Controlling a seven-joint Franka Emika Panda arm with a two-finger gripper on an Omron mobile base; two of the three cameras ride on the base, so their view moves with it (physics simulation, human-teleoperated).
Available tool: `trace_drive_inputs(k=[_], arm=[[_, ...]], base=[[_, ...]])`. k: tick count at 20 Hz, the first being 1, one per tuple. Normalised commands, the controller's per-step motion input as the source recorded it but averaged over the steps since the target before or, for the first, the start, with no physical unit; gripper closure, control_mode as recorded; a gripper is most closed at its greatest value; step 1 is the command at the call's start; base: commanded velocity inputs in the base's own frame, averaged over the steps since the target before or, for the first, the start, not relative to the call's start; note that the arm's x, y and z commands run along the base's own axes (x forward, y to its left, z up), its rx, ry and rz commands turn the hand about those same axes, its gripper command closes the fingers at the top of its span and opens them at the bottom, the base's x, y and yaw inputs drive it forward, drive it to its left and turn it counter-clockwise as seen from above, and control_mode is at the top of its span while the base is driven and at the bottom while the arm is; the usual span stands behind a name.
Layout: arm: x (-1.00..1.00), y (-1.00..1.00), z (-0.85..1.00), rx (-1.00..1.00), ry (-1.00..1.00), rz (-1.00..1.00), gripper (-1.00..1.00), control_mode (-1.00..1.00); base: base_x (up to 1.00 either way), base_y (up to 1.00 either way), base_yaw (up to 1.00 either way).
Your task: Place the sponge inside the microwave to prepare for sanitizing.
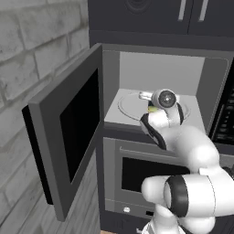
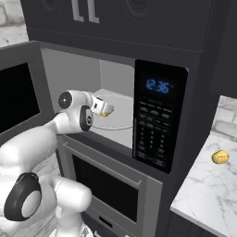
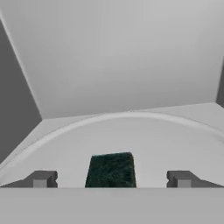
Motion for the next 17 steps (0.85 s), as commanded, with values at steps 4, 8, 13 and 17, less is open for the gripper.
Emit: trace_drive_inputs(k=[4, 8, 13, 17], arm=[[-0.72, 0.0, 0.47, 0.0, 0.01, 0.0, -1.0, -1.0], [-0.15, 0.0, 0.8, 0.0, 0.21, 0.0, -1.0, -1.0], [-0.36, 0.21, 0.28, -0.02, 0.2, 0.01, -1.0, -1.0], [-0.77, 0.39, 0.0, -0.04, -0.02, 0.02, -1.0, -1.0]], base=[[0.0, 0.0, 0.0], [0.0, 0.0, 0.0], [0.0, 0.0, 0.0], [0.0, 0.0, 0.0]])
